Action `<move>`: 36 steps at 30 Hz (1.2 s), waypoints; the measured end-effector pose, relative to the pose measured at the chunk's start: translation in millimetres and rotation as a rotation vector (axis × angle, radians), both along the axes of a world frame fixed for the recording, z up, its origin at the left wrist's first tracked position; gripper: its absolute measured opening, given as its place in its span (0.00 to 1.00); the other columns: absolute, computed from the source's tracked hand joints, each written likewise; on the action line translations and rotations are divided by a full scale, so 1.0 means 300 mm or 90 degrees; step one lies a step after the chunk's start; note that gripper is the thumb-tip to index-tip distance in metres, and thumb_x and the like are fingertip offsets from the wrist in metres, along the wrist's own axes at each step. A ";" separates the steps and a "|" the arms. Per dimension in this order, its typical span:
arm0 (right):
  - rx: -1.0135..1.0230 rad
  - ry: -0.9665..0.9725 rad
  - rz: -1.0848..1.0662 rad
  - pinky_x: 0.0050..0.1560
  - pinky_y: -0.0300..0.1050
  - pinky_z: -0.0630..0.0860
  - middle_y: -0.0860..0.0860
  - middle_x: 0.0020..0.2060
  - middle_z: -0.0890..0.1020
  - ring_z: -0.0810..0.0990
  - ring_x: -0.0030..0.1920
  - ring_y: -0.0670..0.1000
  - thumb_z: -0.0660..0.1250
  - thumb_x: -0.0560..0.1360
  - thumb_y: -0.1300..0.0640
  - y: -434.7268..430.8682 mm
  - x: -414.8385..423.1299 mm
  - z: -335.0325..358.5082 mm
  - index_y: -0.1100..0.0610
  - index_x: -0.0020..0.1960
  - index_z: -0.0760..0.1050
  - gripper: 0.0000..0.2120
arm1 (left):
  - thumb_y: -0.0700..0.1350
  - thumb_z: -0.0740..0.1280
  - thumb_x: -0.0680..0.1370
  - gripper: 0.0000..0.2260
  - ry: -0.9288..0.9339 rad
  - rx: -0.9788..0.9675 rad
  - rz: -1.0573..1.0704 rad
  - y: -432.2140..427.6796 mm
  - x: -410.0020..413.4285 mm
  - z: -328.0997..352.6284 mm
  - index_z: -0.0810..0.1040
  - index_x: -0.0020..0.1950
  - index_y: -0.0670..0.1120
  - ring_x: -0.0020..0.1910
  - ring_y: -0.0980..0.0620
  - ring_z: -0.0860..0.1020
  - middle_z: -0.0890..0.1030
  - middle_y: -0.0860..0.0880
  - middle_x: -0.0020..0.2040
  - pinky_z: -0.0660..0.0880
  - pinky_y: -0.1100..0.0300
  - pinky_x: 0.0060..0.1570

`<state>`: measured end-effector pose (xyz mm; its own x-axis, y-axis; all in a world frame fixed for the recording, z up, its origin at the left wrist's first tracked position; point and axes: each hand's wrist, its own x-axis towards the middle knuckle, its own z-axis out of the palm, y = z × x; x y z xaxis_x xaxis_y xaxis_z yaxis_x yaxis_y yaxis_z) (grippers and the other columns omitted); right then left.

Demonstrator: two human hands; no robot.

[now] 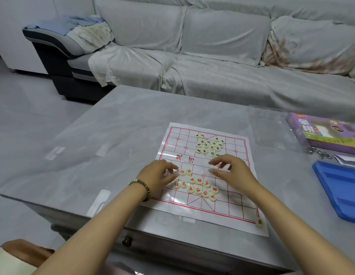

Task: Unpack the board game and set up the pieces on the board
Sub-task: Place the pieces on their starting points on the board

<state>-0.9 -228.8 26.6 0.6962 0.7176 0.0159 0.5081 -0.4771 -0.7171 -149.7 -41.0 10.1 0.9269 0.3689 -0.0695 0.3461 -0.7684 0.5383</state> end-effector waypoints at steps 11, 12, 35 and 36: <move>-0.006 0.019 0.006 0.42 0.29 0.66 0.41 0.49 0.76 0.73 0.46 0.40 0.71 0.73 0.54 0.031 -0.003 -0.019 0.46 0.50 0.77 0.08 | 0.55 0.70 0.73 0.11 0.030 0.006 0.041 0.017 0.118 -0.012 0.80 0.54 0.54 0.44 0.57 0.75 0.79 0.56 0.45 0.76 0.60 0.48; -0.005 0.019 0.008 0.42 0.29 0.66 0.41 0.49 0.76 0.73 0.46 0.40 0.71 0.73 0.54 0.030 -0.004 -0.019 0.46 0.50 0.77 0.08 | 0.55 0.69 0.73 0.11 0.018 0.004 0.054 0.029 0.112 -0.002 0.80 0.53 0.54 0.44 0.57 0.75 0.79 0.56 0.44 0.76 0.61 0.47; -0.047 -0.050 0.058 0.46 0.33 0.71 0.43 0.48 0.78 0.75 0.50 0.45 0.70 0.74 0.52 0.081 -0.050 -0.045 0.48 0.57 0.77 0.12 | 0.54 0.73 0.69 0.14 0.001 -0.035 0.031 0.090 -0.048 -0.009 0.81 0.52 0.51 0.44 0.57 0.76 0.80 0.55 0.46 0.74 0.67 0.44; -0.053 -0.049 0.061 0.48 0.36 0.73 0.43 0.47 0.78 0.75 0.49 0.45 0.70 0.74 0.53 0.092 -0.052 -0.043 0.48 0.57 0.77 0.12 | 0.54 0.73 0.70 0.14 0.000 -0.037 0.029 0.090 -0.048 -0.011 0.81 0.52 0.51 0.44 0.56 0.76 0.80 0.55 0.45 0.73 0.67 0.44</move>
